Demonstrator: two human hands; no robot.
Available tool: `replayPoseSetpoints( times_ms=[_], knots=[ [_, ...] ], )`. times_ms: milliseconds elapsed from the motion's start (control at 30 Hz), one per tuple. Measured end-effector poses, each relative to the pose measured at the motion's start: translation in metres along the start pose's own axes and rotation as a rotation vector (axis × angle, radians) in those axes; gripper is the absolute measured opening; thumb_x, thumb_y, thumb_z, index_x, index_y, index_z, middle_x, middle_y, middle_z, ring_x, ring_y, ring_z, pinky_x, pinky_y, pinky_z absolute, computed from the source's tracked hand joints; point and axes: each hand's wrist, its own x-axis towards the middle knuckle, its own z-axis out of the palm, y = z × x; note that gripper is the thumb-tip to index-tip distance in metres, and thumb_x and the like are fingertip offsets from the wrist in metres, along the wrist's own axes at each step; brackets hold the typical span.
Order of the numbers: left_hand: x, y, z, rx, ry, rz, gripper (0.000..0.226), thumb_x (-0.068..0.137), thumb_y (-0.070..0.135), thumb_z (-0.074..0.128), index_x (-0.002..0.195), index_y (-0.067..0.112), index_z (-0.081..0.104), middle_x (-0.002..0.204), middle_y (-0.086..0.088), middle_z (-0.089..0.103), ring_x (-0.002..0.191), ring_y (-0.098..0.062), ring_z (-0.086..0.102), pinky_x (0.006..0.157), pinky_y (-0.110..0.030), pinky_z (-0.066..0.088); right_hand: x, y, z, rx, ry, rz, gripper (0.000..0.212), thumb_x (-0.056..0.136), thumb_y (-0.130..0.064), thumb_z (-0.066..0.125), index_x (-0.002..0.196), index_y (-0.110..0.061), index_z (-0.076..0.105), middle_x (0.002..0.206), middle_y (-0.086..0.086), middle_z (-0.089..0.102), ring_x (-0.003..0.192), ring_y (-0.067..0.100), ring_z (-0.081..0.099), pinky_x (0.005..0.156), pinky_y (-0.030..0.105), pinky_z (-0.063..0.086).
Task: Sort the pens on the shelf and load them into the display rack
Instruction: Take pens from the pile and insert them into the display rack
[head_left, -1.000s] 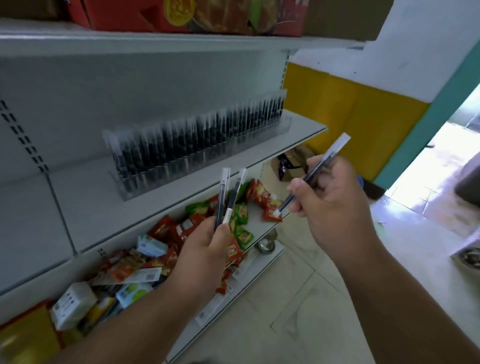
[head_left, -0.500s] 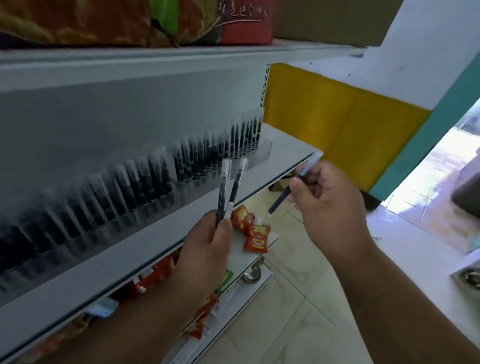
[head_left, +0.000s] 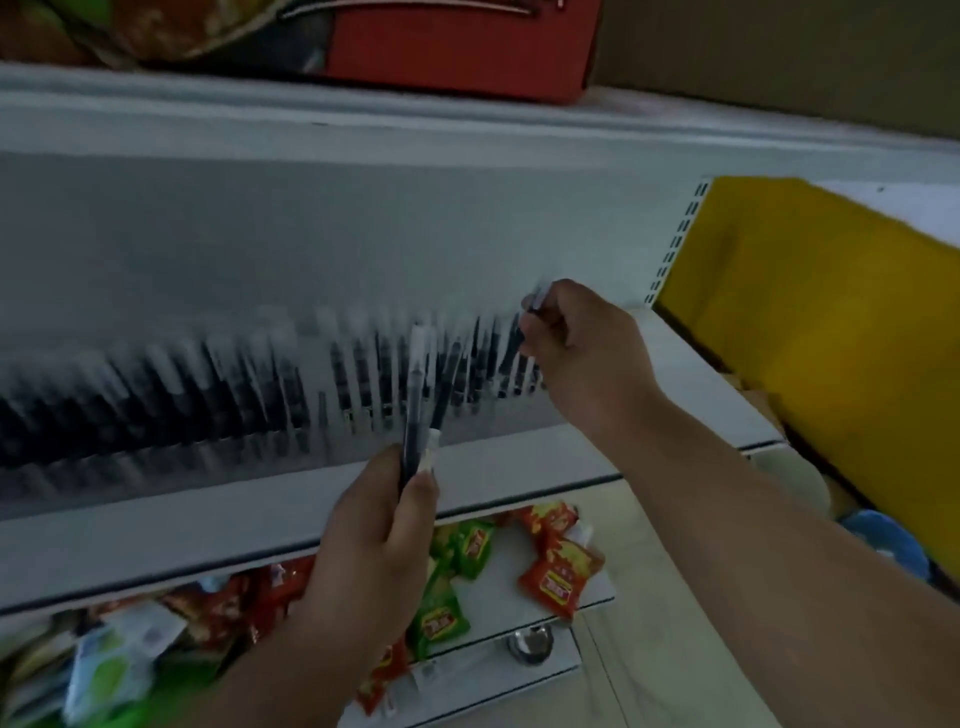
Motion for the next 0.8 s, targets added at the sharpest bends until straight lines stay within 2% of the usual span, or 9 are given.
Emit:
replayPoseSetpoints(
  times_ms=[67, 133, 200, 300, 400, 533, 633, 733, 800],
  knots=[
    [-0.002, 0.002, 0.011, -0.021, 0.044, -0.019, 0.027, 0.086, 0.050, 0.040, 0.069, 0.029, 0.043, 0.062, 0.000, 0.036, 0.054, -0.017, 0.032, 0.055, -0.040, 0.027, 0.010, 0.004, 0.004, 0.014, -0.048, -0.041, 0.015, 0.100, -0.030, 0.052, 0.095, -0.017, 0.057, 0.080, -0.004, 0.066, 0.075, 0.010, 0.064, 0.061, 0.025, 0.050],
    [-0.006, 0.001, 0.016, -0.023, 0.046, -0.032, 0.030, 0.084, 0.053, 0.041, 0.070, 0.027, 0.043, 0.061, 0.002, 0.035, 0.054, -0.018, 0.031, 0.055, -0.041, 0.027, 0.013, 0.004, 0.006, -0.005, -0.063, -0.080, 0.014, 0.100, -0.030, 0.052, 0.090, -0.019, 0.053, 0.071, -0.010, 0.055, 0.065, 0.001, 0.053, 0.051, 0.018, 0.036],
    [-0.009, 0.001, 0.017, -0.031, 0.072, -0.048, 0.033, 0.079, 0.058, 0.041, 0.071, 0.027, 0.044, 0.061, 0.001, 0.035, 0.054, -0.020, 0.030, 0.055, -0.043, 0.027, 0.015, 0.005, 0.007, -0.056, -0.079, -0.128, 0.016, 0.100, -0.030, 0.052, 0.088, -0.019, 0.049, 0.069, -0.012, 0.048, 0.061, 0.001, 0.046, 0.050, 0.021, 0.030],
    [-0.010, 0.003, 0.017, -0.056, 0.106, -0.057, 0.031, 0.079, 0.058, 0.042, 0.071, 0.027, 0.045, 0.061, -0.001, 0.035, 0.054, -0.021, 0.029, 0.053, -0.047, 0.026, 0.017, 0.003, 0.004, -0.109, -0.081, -0.163, 0.019, 0.101, -0.032, 0.050, 0.092, -0.015, 0.053, 0.075, -0.004, 0.053, 0.067, 0.015, 0.051, 0.055, 0.027, 0.035],
    [-0.012, 0.001, 0.018, -0.054, 0.094, -0.037, 0.029, 0.081, 0.054, 0.043, 0.071, 0.027, 0.045, 0.061, -0.001, 0.035, 0.054, -0.022, 0.029, 0.051, -0.049, 0.026, 0.017, 0.004, 0.006, -0.167, -0.083, -0.159, 0.021, 0.101, -0.032, 0.049, 0.097, -0.013, 0.056, 0.084, 0.002, 0.059, 0.075, 0.020, 0.055, 0.062, 0.031, 0.045],
    [-0.008, 0.003, 0.013, -0.028, 0.058, -0.019, 0.027, 0.081, 0.053, 0.042, 0.070, 0.028, 0.044, 0.059, 0.001, 0.036, 0.053, -0.021, 0.030, 0.051, -0.048, 0.026, 0.010, 0.012, 0.018, -0.217, -0.179, -0.066, 0.022, 0.101, -0.035, 0.048, 0.089, -0.017, 0.053, 0.076, -0.002, 0.056, 0.070, 0.020, 0.053, 0.051, 0.025, 0.031],
    [-0.005, 0.002, 0.008, -0.007, 0.038, 0.002, 0.029, 0.082, 0.053, 0.041, 0.072, 0.026, 0.044, 0.060, -0.002, 0.036, 0.053, -0.021, 0.031, 0.050, -0.049, 0.027, 0.014, 0.015, 0.023, -0.232, -0.173, -0.014, 0.024, 0.100, -0.037, 0.049, 0.090, -0.016, 0.056, 0.077, -0.001, 0.058, 0.072, 0.020, 0.054, 0.059, 0.029, 0.040],
    [-0.005, 0.002, 0.002, 0.022, 0.013, 0.014, 0.030, 0.082, 0.053, 0.039, 0.073, 0.024, 0.044, 0.060, -0.001, 0.037, 0.053, -0.020, 0.032, 0.050, -0.049, 0.029, 0.012, 0.015, 0.032, -0.291, -0.224, 0.003, 0.028, 0.101, -0.037, 0.048, 0.082, -0.016, 0.051, 0.066, -0.003, 0.051, 0.066, 0.021, 0.052, 0.056, 0.029, 0.035],
    [-0.004, 0.002, -0.001, 0.002, -0.005, 0.020, 0.030, 0.082, 0.053, 0.040, 0.074, 0.024, 0.044, 0.061, -0.002, 0.038, 0.053, -0.021, 0.032, 0.050, -0.047, 0.029, 0.007, 0.013, 0.033, -0.299, -0.202, 0.047, 0.028, 0.100, -0.039, 0.049, 0.083, -0.017, 0.052, 0.068, -0.004, 0.051, 0.069, 0.021, 0.055, 0.058, 0.029, 0.036]
  ],
)
